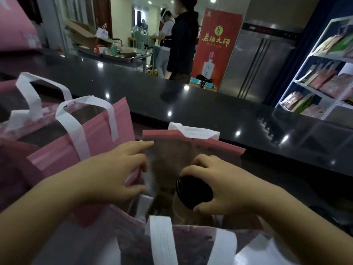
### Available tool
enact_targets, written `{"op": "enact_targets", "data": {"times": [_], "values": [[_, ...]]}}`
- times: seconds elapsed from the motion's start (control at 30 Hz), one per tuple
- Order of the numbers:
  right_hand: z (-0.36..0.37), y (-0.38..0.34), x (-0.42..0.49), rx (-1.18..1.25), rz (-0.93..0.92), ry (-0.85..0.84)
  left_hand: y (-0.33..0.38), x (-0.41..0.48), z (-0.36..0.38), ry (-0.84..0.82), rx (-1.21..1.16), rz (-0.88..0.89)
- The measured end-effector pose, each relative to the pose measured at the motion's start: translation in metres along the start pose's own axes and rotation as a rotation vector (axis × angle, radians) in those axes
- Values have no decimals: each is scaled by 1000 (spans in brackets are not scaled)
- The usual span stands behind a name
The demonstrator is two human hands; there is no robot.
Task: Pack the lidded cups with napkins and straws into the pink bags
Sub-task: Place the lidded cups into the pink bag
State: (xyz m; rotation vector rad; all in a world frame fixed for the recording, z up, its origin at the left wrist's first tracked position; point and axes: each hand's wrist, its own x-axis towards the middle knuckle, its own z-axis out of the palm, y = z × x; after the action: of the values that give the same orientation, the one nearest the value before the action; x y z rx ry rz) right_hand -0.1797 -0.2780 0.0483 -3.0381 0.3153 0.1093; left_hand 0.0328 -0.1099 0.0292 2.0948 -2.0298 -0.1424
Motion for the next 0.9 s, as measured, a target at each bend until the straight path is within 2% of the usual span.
{"op": "enact_targets", "data": {"times": [0.3,0.5,0.7,0.9], "values": [[14,-20,48,-99,-102,-130,8,-1,2,-35,-1,18],[36,-28,65,-219,-133,-283,9,-1,3,-41,-23,19],[39,-26,74,-180,-275,-308,6,-1,6,-6,-33,13],[56,-29,79,-230,-287,-337,1,1,7,35,-101,-12]]}}
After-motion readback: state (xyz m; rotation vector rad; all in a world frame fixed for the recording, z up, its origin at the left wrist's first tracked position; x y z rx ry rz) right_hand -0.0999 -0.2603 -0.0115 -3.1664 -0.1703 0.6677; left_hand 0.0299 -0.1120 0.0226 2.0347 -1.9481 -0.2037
